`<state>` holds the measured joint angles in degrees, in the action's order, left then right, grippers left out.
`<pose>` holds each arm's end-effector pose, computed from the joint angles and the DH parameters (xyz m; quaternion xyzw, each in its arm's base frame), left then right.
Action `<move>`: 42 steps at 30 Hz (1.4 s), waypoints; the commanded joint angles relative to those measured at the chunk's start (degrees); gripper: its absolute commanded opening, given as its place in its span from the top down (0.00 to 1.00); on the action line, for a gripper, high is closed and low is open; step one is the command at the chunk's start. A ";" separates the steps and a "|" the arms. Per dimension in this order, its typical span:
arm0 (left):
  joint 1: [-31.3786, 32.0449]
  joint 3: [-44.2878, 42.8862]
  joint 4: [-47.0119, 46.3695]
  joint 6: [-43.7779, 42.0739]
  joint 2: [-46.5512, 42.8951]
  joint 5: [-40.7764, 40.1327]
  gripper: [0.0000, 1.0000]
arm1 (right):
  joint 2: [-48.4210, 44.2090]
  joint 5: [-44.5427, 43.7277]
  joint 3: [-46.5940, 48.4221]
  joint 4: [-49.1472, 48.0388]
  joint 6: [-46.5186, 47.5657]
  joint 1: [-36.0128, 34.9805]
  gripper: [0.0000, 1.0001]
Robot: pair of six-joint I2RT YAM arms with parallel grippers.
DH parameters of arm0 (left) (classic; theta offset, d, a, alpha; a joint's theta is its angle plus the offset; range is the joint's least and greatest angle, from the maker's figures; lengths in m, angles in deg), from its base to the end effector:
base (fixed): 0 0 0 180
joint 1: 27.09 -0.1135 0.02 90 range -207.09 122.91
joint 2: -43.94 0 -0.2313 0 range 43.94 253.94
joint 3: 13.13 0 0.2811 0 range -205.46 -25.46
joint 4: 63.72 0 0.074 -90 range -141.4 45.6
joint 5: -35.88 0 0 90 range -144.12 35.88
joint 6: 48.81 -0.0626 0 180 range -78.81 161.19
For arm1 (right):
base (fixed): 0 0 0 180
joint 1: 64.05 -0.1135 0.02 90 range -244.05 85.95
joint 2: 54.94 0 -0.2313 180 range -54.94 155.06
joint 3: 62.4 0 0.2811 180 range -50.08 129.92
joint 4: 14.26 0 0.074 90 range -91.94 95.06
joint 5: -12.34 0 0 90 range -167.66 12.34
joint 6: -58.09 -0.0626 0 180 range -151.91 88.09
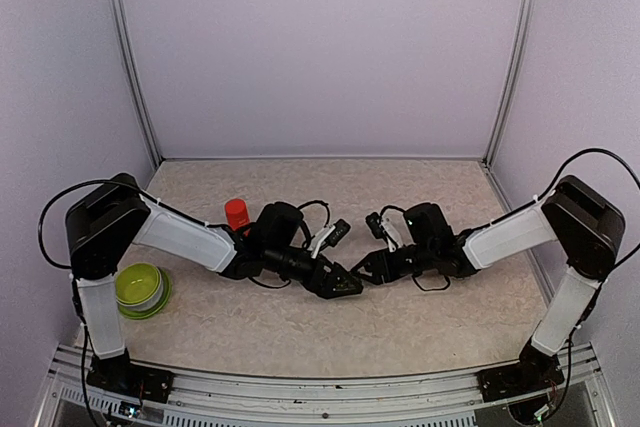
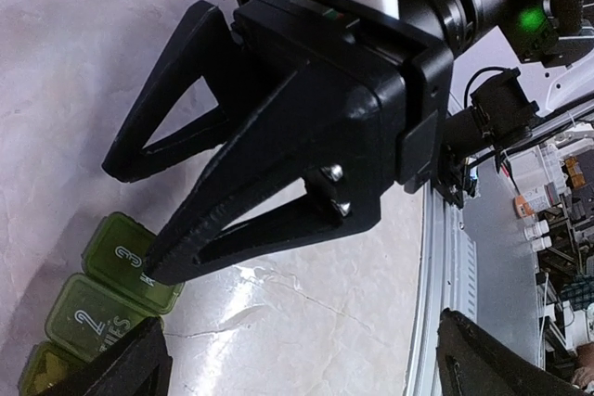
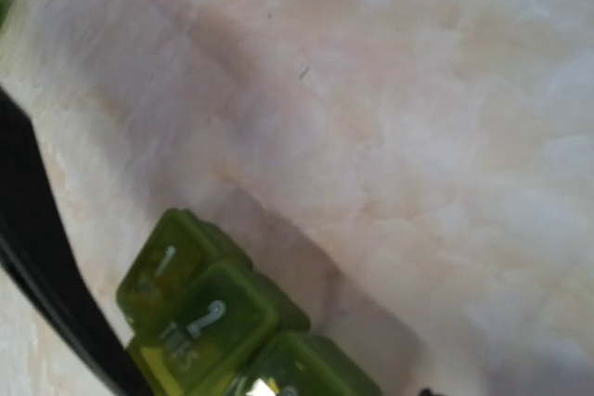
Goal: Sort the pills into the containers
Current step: Hold the pill container at the center of the board.
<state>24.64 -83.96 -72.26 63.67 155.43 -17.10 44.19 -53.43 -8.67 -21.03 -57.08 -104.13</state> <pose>0.2324 -0.3554 0.0796 0.3582 0.7642 -0.4984 0.1983 0.2562 0.2492 0.0599 -0.2045 0.8619 0.3878 0.2549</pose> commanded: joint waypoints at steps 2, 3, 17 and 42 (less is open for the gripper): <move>1.33 1.64 -0.43 0.52 -1.09 -0.65 0.03 | 0.91 -2.37 -0.19 0.55 -0.10 -1.05 0.45; 1.42 1.90 -0.72 0.59 -1.09 -0.65 0.03 | 1.16 -2.61 -0.14 0.92 -0.06 -1.12 0.46; 1.54 2.12 -1.14 0.87 -2.64 -0.55 0.03 | 3.09 -4.49 0.43 1.86 0.12 -1.50 0.51; 1.07 -1.42 4.59 0.55 -2.03 -4.70 0.03 | 3.08 -5.31 1.74 3.64 0.91 -2.11 0.52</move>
<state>24.94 -85.40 -68.46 64.72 152.50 -21.49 46.49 -57.91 -7.80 -18.82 -56.84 -105.61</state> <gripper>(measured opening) 0.970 0.482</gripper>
